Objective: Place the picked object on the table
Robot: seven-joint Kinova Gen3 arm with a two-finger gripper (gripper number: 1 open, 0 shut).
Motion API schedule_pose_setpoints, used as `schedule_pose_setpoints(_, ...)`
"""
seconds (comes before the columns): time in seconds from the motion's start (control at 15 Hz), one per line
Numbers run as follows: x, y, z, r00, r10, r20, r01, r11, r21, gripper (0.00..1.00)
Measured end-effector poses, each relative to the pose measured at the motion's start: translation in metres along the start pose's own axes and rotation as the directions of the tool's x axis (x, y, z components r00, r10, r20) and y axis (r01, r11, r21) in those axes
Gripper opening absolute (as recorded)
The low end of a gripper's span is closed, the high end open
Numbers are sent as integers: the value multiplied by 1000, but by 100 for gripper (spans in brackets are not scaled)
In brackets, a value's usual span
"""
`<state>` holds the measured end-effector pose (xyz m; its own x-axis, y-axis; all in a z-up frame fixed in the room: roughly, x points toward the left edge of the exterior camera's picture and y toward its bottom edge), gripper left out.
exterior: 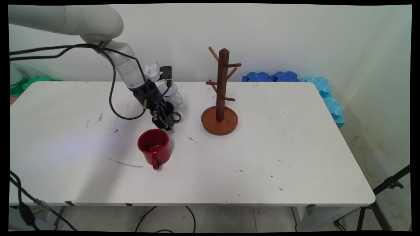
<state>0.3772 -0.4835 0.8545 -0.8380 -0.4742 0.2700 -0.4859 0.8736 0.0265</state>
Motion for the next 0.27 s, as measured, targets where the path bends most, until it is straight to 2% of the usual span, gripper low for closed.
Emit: schedule_pose_setpoints(0.27,8,2,-6,998,-4,-60,4,1000,-7,100)
